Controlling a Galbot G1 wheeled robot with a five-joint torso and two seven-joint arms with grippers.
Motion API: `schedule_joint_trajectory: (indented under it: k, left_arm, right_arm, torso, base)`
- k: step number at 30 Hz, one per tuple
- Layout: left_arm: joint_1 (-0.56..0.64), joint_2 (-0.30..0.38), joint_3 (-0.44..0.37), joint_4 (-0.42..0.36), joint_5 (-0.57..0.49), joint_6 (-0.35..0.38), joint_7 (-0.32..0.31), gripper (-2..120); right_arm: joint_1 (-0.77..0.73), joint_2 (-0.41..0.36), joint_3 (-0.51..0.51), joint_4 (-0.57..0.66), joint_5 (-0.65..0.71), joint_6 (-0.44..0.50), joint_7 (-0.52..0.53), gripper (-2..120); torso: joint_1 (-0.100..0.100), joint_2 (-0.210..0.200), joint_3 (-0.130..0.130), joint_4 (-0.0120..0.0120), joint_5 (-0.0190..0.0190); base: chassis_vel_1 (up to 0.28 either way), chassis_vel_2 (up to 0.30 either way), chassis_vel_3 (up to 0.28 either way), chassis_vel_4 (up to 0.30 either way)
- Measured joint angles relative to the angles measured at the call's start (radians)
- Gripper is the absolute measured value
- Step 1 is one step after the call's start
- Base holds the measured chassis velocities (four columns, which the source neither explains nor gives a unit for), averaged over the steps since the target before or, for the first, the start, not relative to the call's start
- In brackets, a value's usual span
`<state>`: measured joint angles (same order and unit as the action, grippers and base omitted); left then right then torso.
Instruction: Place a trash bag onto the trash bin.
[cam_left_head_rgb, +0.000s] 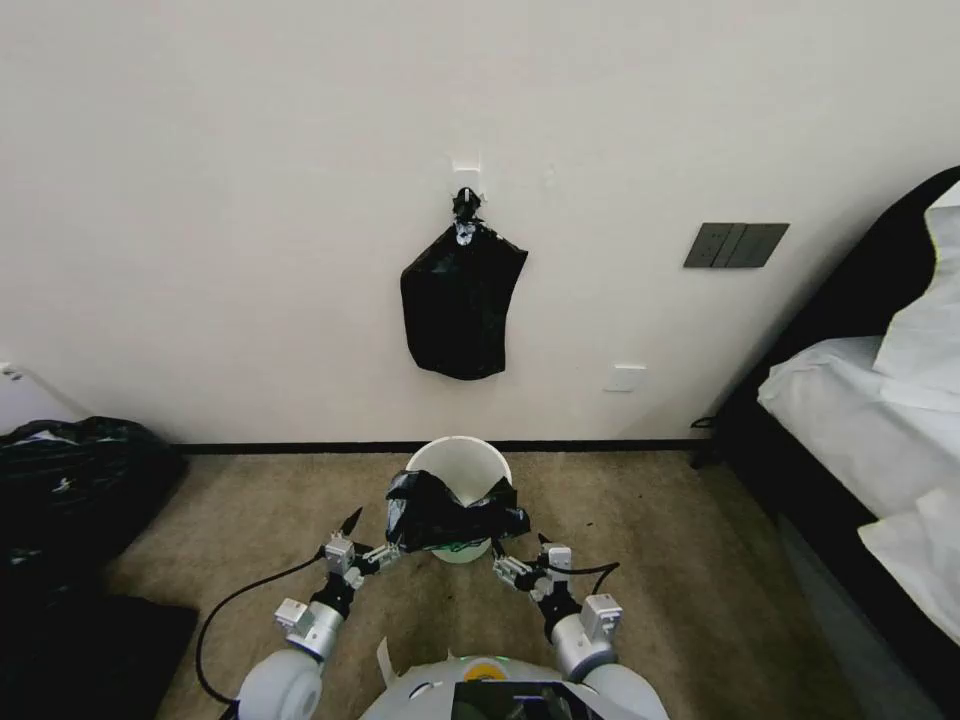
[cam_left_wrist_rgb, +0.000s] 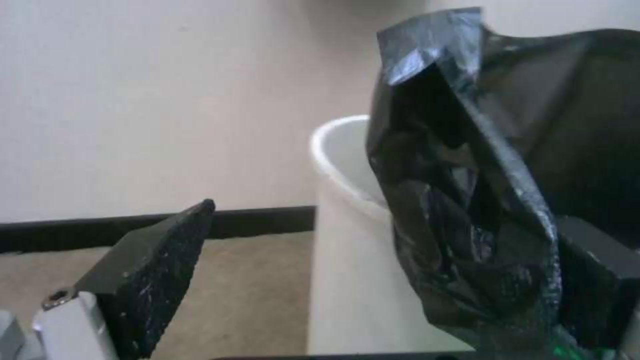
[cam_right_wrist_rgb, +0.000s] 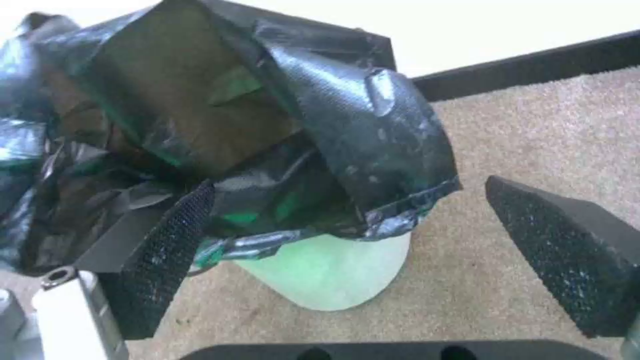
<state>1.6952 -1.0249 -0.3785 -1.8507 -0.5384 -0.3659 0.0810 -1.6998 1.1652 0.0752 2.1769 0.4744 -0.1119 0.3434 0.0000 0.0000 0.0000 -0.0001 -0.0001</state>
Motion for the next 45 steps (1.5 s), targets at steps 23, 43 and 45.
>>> schedule_joint_trajectory:
  k: [23, 43, 45]
  left_arm:
    - [-0.153, 0.081, -0.093, 0.217, -0.051, -0.235, 0.695, 100]
    - [0.039, -0.014, -0.286, -0.048, 0.089, -0.273, 0.172, 100]
    - [0.068, -0.035, -0.290, -0.099, 0.186, -0.219, -0.008, 100]
  right_arm:
    - [0.002, -0.006, -0.011, 0.014, -0.034, 0.014, -0.015, 100]
    - [0.022, -0.193, 0.136, 0.179, 0.025, 0.012, -0.124, 100]
    - [0.145, -0.264, 0.170, 0.187, 0.189, -0.083, -0.128, 100]
  torso:
    - [0.000, 0.000, 0.000, 0.0000, 0.0000]
    - [0.000, 0.000, 0.000, -0.0001, 0.0004]
    - [0.000, 0.000, 0.000, -0.0001, 0.0004]
  base:
    - [0.000, 0.000, 0.000, 0.000]
    - [0.000, 0.000, 0.000, 0.000]
    - [0.000, 0.000, 0.000, 0.000]
